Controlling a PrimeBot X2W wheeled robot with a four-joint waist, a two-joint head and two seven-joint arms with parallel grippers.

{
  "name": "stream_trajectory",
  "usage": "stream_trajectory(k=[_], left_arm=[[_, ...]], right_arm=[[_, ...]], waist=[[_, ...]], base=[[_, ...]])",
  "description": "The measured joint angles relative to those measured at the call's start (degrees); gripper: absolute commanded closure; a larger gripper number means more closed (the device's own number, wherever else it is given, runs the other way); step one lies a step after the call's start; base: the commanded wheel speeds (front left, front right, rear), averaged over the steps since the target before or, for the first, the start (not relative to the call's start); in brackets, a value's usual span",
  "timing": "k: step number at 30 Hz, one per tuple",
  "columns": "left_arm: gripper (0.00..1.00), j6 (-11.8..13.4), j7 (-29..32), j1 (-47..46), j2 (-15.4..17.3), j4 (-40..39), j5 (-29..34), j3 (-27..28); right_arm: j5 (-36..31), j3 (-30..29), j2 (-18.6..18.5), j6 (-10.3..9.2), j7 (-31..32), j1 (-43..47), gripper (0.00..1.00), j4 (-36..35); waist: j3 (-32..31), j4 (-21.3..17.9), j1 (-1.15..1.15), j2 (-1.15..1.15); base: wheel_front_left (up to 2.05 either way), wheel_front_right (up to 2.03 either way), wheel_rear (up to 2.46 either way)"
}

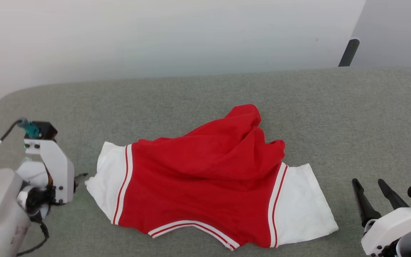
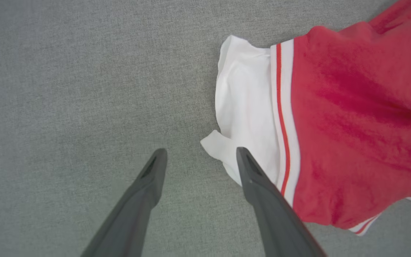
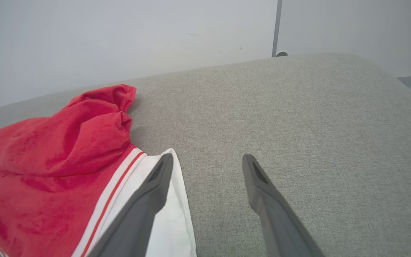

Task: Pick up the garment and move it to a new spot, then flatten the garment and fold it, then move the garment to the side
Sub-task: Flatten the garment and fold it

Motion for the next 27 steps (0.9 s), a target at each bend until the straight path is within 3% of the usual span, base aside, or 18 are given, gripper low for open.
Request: stream_trajectory(k=[18,19,20,21,27], left_arm=[[0.00,2.5,5.1,0.5,-0.9,5.7,-2.7,0.2],[0.16,2.8,5.7,0.5,-1.1,6.2,-3.2,0.5],[0.65,3.2,6.4,0.4,-1.2,6.8,-4.0,0.9],[1.00,3.5,7.0,0.3,-1.4,7.1,-4.6,1.2],[1.00,3.8,8.2,0.1,-2.4,8.0,-6.0,1.9]], right_arm=[[1.4,1.3,-0.3,0.00,1.1,-0.1,0.00,-1.8],[1.5,1.4,-0.3,0.00,1.3,-0.1,0.00,-1.8],[1.9,1.7,-0.3,0.00,1.9,-0.1,0.00,-1.8],[2.3,1.9,-0.3,0.00,2.6,-0.1,0.00,-1.9],[5.2,4.0,-0.4,0.00,9.8,1.1,0.00,-2.9]], waist=[[4.7,-4.1,0.00,0.00],[4.8,-4.3,0.00,0.00],[4.9,-4.5,0.00,0.00],[5.0,-4.6,0.00,0.00],[4.8,-4.3,0.00,0.00]], base=[[0.00,0.00,0.00],[0.00,0.00,0.00],[0.00,0.00,0.00],[0.00,0.00,0.00],[0.00,0.00,0.00]])
